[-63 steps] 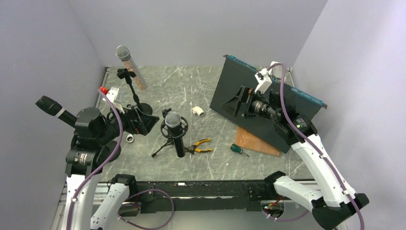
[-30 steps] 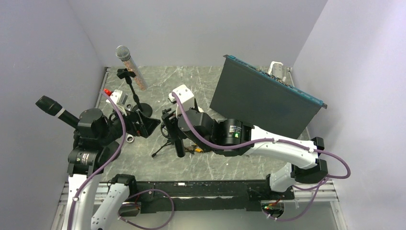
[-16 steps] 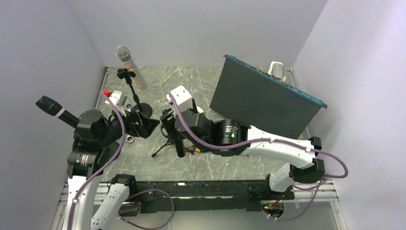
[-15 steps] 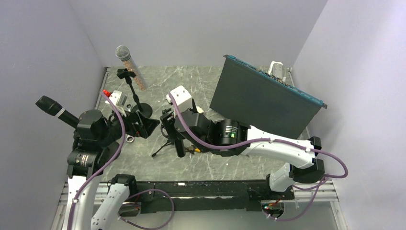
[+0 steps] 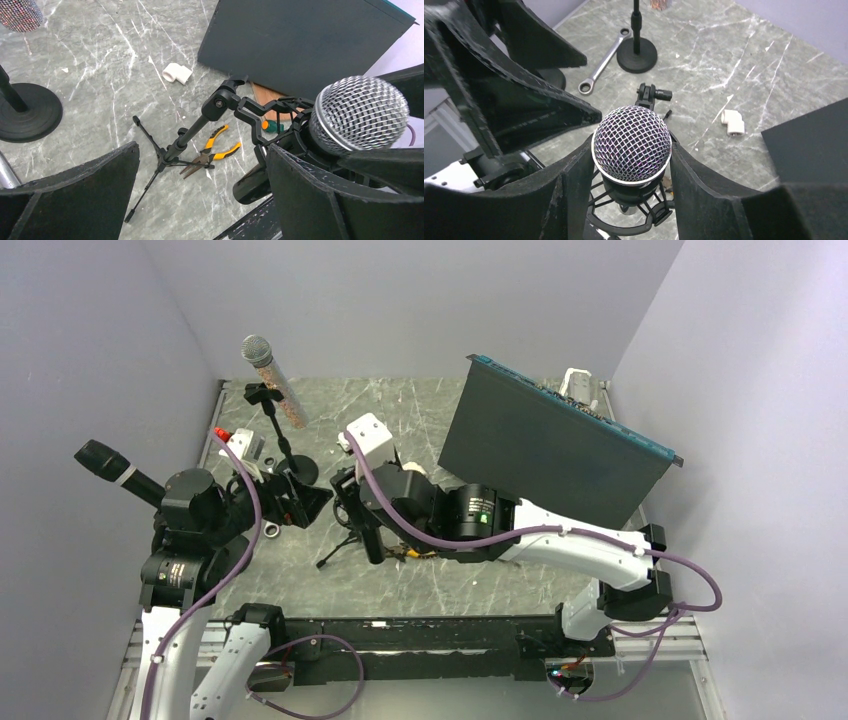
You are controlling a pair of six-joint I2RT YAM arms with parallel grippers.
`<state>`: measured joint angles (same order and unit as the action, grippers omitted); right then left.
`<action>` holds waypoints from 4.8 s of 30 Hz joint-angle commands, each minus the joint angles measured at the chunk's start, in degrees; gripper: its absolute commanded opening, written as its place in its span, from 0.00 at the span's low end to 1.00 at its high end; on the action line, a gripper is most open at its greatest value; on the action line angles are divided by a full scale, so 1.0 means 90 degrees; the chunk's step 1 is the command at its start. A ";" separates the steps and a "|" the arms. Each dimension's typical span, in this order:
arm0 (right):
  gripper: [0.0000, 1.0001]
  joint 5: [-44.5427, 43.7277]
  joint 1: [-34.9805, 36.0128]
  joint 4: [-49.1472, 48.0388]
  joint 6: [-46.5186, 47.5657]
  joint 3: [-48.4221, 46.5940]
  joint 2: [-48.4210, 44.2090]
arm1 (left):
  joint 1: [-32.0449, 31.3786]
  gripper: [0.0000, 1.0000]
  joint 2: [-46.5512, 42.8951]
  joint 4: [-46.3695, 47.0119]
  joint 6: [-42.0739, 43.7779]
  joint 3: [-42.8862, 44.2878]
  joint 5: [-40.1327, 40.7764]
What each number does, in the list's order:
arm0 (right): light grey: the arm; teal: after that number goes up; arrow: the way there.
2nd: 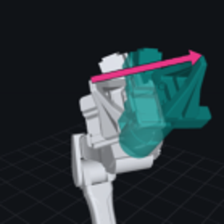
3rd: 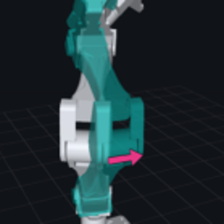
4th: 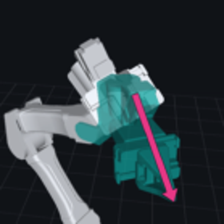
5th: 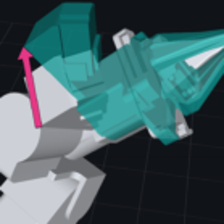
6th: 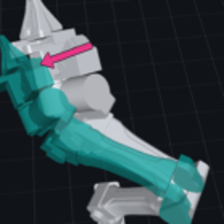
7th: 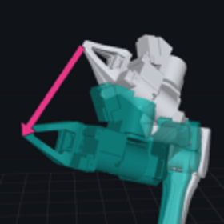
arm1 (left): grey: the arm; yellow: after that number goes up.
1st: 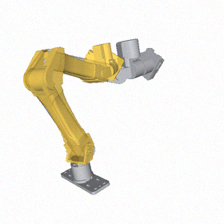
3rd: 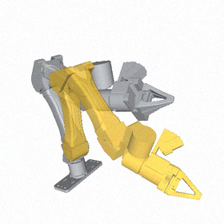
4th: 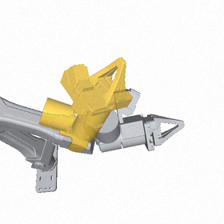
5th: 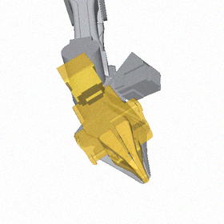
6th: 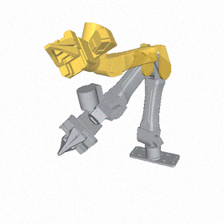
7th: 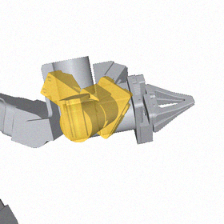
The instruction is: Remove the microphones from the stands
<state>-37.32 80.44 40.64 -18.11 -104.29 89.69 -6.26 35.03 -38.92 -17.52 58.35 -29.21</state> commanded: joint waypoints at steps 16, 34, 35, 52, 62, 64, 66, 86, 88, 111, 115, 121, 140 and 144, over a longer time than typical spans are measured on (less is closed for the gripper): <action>0.00 0.0101 0.0027 -0.0766 0.1867 -0.2871 0.0247 | -0.0017 0.99 0.0134 -0.0068 -0.0001 0.0214 0.0075; 0.00 -0.0958 0.0024 -0.2627 0.3239 -0.1816 -0.1258 | -0.0017 0.99 0.0269 -0.0064 -0.0057 0.0341 0.0009; 0.00 -0.1214 0.0026 -0.2681 0.3402 -0.1692 -0.1314 | -0.0017 0.99 0.0267 -0.0066 -0.0052 0.0340 0.0009; 0.00 -0.0758 -0.2259 0.0927 0.0010 0.1987 -0.3598 | -0.0055 0.99 0.0356 0.0262 -0.0189 0.0046 -0.0149; 0.00 0.2480 -0.4038 0.1572 -0.0523 0.2998 -0.2540 | -0.0085 0.99 0.0284 0.0064 -0.0102 0.0124 -0.0061; 0.00 0.3068 -0.4288 0.1618 -0.0468 0.2978 -0.2251 | -0.0085 1.00 0.0246 0.0028 -0.0071 0.0130 -0.0040; 0.00 0.3587 -0.4489 0.1627 -0.0364 0.3014 -0.1918 | -0.0085 0.99 0.0230 0.0009 -0.0066 0.0102 -0.0033; 0.01 0.4013 -0.5113 0.0470 -0.0363 0.2958 0.0540 | -0.0098 0.99 0.0084 -0.0112 -0.0124 0.0003 -0.0032; 0.01 0.3899 -0.5130 0.0303 -0.0351 0.2938 0.0765 | -0.0105 0.99 0.0073 -0.0097 -0.0148 -0.0074 -0.0050; 0.50 0.3390 -0.5150 -0.0617 -0.0606 0.3100 0.2016 | -0.0134 0.99 -0.0063 0.0020 -0.0329 -0.0303 -0.0150; 0.63 0.3414 -0.5148 -0.0551 -0.0530 0.3044 0.2019 | -0.0134 0.99 -0.0084 0.0010 -0.0331 -0.0247 -0.0129; 0.82 0.3452 -0.5133 -0.0302 -0.0408 0.2824 0.1801 | -0.0134 0.99 -0.0009 -0.0051 -0.0369 -0.0031 -0.0239; 0.86 0.8669 -0.4615 -0.3035 -0.2338 0.3623 0.0150 | -0.0233 0.98 0.0267 0.0603 -0.1128 0.0256 -0.1250; 0.79 0.9316 -0.4421 -0.3443 -0.2443 0.3323 0.0797 | -0.0289 0.98 0.0202 0.0402 -0.0991 0.0167 -0.1038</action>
<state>35.11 39.24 18.94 -35.46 -72.49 92.51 -8.34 37.34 -36.47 -26.24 58.67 -38.15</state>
